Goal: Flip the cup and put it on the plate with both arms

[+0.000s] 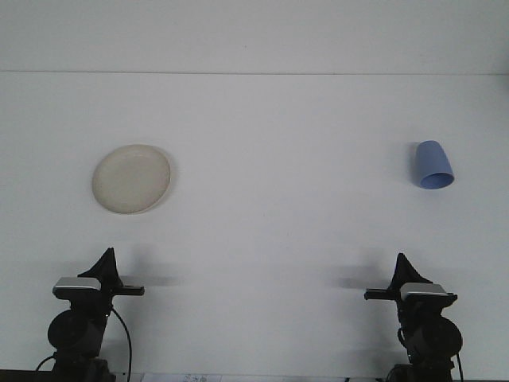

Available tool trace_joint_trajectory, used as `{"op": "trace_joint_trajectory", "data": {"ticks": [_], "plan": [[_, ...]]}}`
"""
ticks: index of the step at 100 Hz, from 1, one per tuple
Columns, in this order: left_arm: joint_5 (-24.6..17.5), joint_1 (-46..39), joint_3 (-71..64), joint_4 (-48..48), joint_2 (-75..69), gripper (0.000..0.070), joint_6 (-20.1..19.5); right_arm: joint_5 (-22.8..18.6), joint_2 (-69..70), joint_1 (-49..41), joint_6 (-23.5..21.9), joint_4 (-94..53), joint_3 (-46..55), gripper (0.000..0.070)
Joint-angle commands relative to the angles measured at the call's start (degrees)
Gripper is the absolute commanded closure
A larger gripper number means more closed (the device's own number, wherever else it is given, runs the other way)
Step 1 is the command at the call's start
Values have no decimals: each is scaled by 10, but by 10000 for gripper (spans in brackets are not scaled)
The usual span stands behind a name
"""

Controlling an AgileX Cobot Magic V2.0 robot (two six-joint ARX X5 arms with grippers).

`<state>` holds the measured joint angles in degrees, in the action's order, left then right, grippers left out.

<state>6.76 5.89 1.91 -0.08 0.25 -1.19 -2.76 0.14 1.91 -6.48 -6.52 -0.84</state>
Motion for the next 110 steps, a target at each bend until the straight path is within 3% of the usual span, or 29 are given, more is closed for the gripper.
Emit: {"op": "trace_joint_trajectory", "data": {"ticks": [1, 87, 110], "plan": [[2, 1, -11, 6, -1, 686, -7, 2, -1, 0, -8, 7, 1, 693], [2, 1, -11, 6, -1, 686, -7, 2, -1, 0, -11, 8, 1, 693], [2, 1, -11, 6, -1, 686, -7, -33, -1, -1, -113, 9, 1, 693]]}}
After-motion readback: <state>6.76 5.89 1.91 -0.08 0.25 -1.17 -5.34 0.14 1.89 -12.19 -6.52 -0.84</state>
